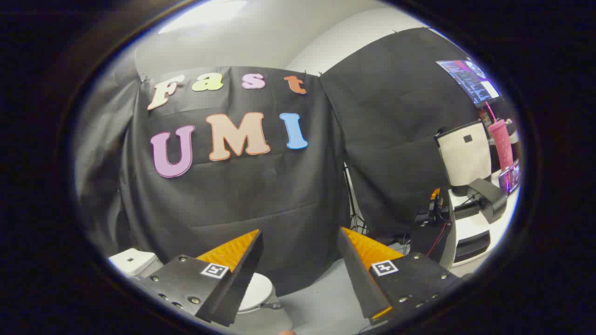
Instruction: Open the toilet lid.
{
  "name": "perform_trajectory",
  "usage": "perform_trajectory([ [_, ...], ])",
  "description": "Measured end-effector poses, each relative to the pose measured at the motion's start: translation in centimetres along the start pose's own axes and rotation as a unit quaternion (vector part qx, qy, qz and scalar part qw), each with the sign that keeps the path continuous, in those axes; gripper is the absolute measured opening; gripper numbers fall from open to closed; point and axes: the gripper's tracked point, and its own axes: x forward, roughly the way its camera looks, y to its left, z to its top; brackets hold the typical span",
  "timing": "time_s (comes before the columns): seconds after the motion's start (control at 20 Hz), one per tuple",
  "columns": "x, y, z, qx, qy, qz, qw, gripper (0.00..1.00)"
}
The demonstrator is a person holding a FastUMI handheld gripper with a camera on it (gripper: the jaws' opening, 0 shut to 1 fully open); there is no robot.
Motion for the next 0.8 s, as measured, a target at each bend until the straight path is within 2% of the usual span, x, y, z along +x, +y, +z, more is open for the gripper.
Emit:
perform_trajectory([
  [0.8, -0.06, -1.03, -0.57, 0.022, 0.008, -0.009, 1.000, 0.92],
])
